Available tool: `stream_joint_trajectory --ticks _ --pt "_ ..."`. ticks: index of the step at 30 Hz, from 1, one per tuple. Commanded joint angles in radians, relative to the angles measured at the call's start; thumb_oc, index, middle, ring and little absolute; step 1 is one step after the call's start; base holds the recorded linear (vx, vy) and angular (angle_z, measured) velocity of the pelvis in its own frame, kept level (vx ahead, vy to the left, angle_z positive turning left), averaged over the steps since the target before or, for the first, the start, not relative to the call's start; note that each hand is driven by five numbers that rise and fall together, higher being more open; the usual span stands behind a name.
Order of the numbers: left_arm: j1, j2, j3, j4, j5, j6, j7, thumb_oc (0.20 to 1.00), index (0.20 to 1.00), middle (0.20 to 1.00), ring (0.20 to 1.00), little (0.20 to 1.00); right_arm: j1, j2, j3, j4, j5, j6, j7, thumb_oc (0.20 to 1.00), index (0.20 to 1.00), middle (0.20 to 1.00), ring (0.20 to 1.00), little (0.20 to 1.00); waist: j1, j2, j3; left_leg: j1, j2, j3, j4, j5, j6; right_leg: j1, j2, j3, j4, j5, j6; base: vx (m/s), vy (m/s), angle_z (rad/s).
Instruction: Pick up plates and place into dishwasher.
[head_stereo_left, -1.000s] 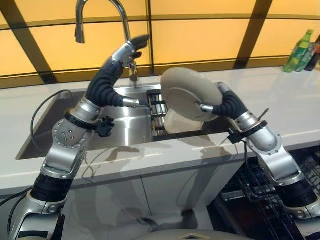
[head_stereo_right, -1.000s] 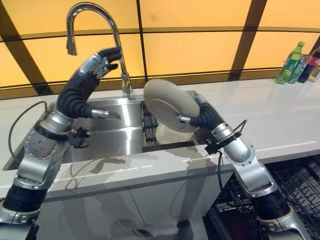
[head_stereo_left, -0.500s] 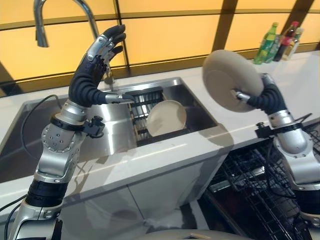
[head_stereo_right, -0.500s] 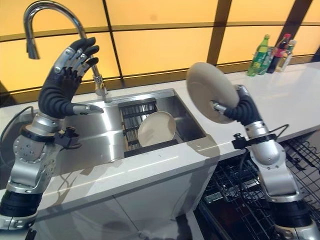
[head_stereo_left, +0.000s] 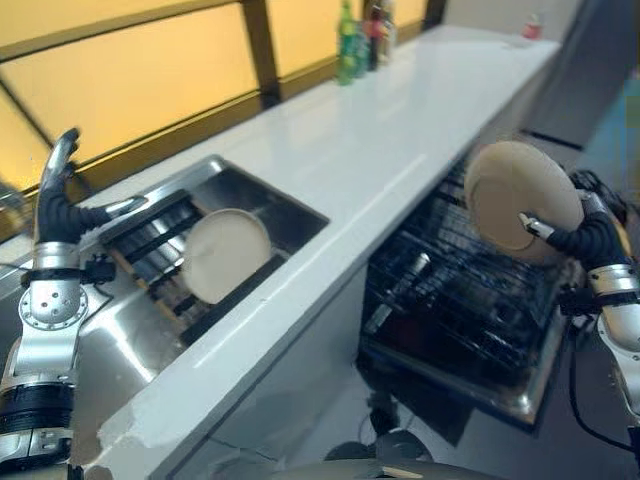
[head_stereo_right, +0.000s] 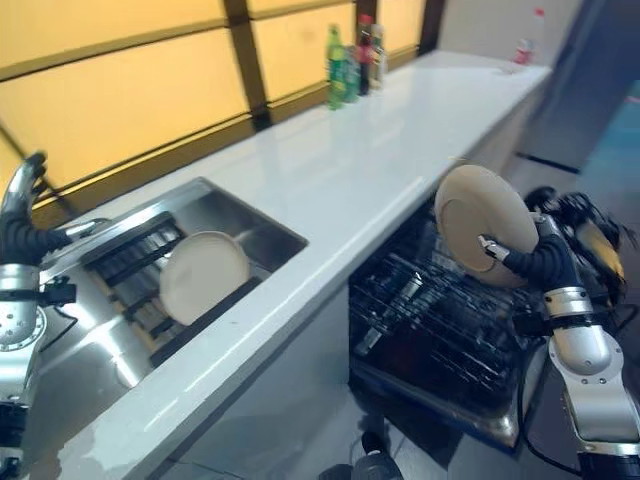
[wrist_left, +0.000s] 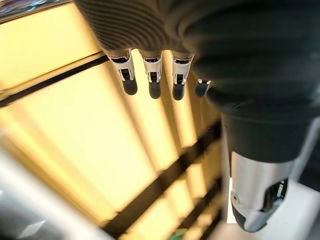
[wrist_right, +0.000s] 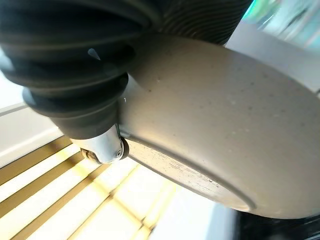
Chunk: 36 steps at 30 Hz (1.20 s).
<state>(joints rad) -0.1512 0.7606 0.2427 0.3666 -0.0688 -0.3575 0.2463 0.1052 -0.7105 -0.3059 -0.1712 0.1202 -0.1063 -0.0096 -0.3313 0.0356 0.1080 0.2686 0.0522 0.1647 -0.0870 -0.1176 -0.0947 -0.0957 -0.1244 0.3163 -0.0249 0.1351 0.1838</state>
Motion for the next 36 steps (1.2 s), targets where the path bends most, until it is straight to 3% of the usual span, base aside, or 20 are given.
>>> stream_joint_trajectory --ticks 1,4,5,7,10,18,23,31,36 --pt "-0.063 0.037 0.034 0.076 0.02 -0.026 0.082 1.0 1.0 1.0 1.0 1.0 -0.023 -0.034 -0.067 0.03 0.062 -0.103 0.001 0.2 0.2 0.2 0.2 0.2 -0.004 -0.002 0.013 -0.091 -0.012 -0.013 0.137 -0.076 0.081 -0.064 -0.02 -0.061 0.178 -0.096 0.038 -0.04 0.049 -0.33" --pt "-0.065 0.03 0.032 0.132 0.028 -0.026 0.111 1.0 1.0 1.0 1.0 1.0 -0.015 -0.028 -0.06 0.058 0.046 -0.113 -0.013 0.2 0.2 0.2 0.2 0.2 -0.009 0.001 0.025 -0.102 -0.019 0.003 0.151 -0.08 0.081 -0.082 -0.041 -0.077 0.186 -0.083 0.044 -0.04 0.034 -0.23" --pt "-0.061 0.022 0.038 0.163 0.028 -0.012 0.141 1.0 1.0 1.0 1.0 1.0 -0.02 -0.033 -0.037 0.085 0.045 -0.112 -0.023 0.2 0.2 0.2 0.2 0.2 0.003 0.011 0.046 -0.116 -0.022 0.036 0.161 -0.078 0.075 -0.101 -0.086 -0.138 0.188 -0.068 0.041 -0.06 0.06 -0.12" --pt "-0.052 0.012 0.05 0.189 0.027 -0.022 0.156 1.0 1.0 1.0 1.0 1.0 -0.042 -0.04 -0.009 0.116 0.015 -0.107 -0.02 0.2 0.2 0.2 0.2 0.2 0.014 0.025 0.059 -0.131 -0.026 0.057 0.169 -0.077 0.071 -0.111 -0.11 -0.168 0.176 -0.061 0.04 -0.07 0.069 -0.5" --pt "-0.046 0.004 0.062 0.2 0.009 -0.017 0.17 1.0 1.0 1.0 1.0 1.0 -0.06 -0.066 0.025 0.155 -0.029 -0.075 0.007 0.2 0.2 0.2 0.2 0.2 0.017 0.046 0.07 -0.145 -0.036 0.065 0.169 -0.073 0.069 -0.112 -0.116 -0.162 0.16 -0.06 0.041 0.01 0.034 -0.39" --pt "-0.065 0.005 0.029 0.181 -0.013 0.002 0.158 1.0 1.0 1.0 1.0 1.0 -0.116 -0.172 0.086 0.285 -0.073 -0.039 0.121 0.2 0.2 0.2 0.2 0.2 0.036 0.06 0.092 -0.157 -0.031 0.04 0.196 -0.071 0.059 -0.1 -0.1 -0.168 0.183 -0.101 0.031 0.08 -0.095 -0.01" --pt "-0.111 0.029 -0.026 0.184 -0.036 0.022 0.169 1.0 1.0 1.0 1.0 1.0 -0.239 -0.275 0.163 0.356 -0.075 -0.009 0.218 0.2 0.2 0.2 0.2 0.2 0.063 0.065 0.124 -0.178 -0.003 0.001 0.201 -0.049 0.029 -0.093 -0.062 -0.189 0.195 -0.133 -0.006 0.02 -0.174 0.16" --pt "-0.177 0.073 -0.087 0.187 -0.069 0.023 0.174 1.0 1.0 1.0 1.0 1.0 -0.487 -0.383 0.343 0.484 -0.012 0.011 0.375 0.2 0.2 0.2 0.2 0.2 0.126 0.063 0.164 -0.248 0.044 -0.043 0.187 0.01 -0.015 -0.093 -0.021 -0.249 0.166 -0.152 -0.054 -0.09 -0.162 0.2" --pt "-0.224 0.098 -0.115 0.211 -0.084 0.025 0.177 1.0 1.0 1.0 1.0 1.0 -0.598 -0.398 0.476 0.594 0.017 -0.01 0.479 0.2 0.2 0.2 0.2 0.2 0.152 0.059 0.176 -0.293 0.071 -0.057 0.203 0.031 -0.035 -0.11 -0.013 -0.277 0.169 -0.158 -0.069 -0.08 -0.14 0.14"
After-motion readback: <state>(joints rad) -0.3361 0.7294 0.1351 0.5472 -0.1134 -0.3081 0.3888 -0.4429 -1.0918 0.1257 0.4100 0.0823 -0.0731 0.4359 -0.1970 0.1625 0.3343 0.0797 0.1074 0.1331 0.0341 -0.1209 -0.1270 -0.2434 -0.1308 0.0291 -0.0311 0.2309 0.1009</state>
